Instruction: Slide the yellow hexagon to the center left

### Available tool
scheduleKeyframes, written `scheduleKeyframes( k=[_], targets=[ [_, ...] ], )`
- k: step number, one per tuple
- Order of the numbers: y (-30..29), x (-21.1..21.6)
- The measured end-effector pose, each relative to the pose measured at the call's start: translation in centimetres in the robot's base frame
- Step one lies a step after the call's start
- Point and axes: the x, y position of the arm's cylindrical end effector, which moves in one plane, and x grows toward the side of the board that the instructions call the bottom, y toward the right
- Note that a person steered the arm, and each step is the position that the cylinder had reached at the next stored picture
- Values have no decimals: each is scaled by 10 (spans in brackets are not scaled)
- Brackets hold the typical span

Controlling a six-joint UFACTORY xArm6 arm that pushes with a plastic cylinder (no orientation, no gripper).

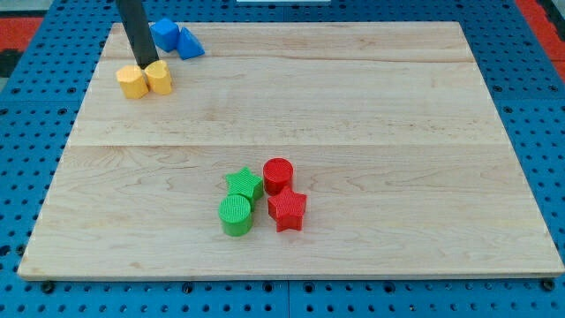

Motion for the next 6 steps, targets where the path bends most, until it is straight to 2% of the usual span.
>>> scheduleKeyframes(
  k=[1,2,3,4,5,6],
  targets=[
    [-1,12],
    [45,15],
    [37,38],
    [-42,23],
    [-83,35],
    [-79,44]
  ],
)
